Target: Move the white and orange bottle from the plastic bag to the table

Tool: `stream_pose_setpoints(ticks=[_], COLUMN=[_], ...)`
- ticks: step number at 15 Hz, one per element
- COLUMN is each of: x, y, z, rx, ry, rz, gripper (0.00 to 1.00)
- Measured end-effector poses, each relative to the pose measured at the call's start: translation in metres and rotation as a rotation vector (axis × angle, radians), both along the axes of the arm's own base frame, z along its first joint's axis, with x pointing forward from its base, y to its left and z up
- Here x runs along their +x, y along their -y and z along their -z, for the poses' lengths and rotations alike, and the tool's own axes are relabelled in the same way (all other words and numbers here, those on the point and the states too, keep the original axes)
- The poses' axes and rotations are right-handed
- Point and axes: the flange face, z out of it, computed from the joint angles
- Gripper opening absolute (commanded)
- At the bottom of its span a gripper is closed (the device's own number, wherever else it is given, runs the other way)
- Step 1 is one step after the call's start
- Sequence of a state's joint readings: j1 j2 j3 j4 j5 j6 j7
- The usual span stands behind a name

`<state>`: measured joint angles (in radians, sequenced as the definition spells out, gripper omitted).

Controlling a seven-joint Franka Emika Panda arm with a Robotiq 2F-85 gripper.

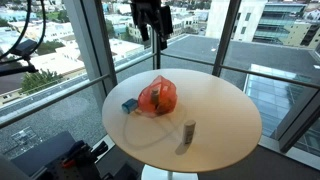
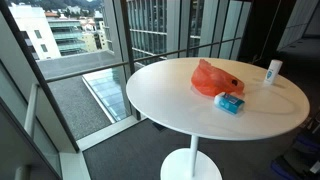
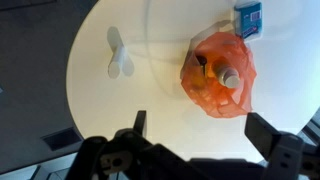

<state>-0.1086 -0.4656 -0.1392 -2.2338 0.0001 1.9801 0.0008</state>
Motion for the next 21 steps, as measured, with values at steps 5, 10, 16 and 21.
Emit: stream_pose_setpoints(ticks=[5, 10, 16, 21], x=[0.0, 0.015, 0.066, 0.115], y=[0.0, -0.016, -0.064, -0.087], z=[0.0, 0.014, 0.033, 0.068], rx=[0.0, -0.001, -0.009, -0.012], ry=[0.0, -0.035, -0.088, -0.174], rz=[0.0, -0.034, -0.121, -0.161], gripper=[1.0, 1.0, 1.0, 1.0])
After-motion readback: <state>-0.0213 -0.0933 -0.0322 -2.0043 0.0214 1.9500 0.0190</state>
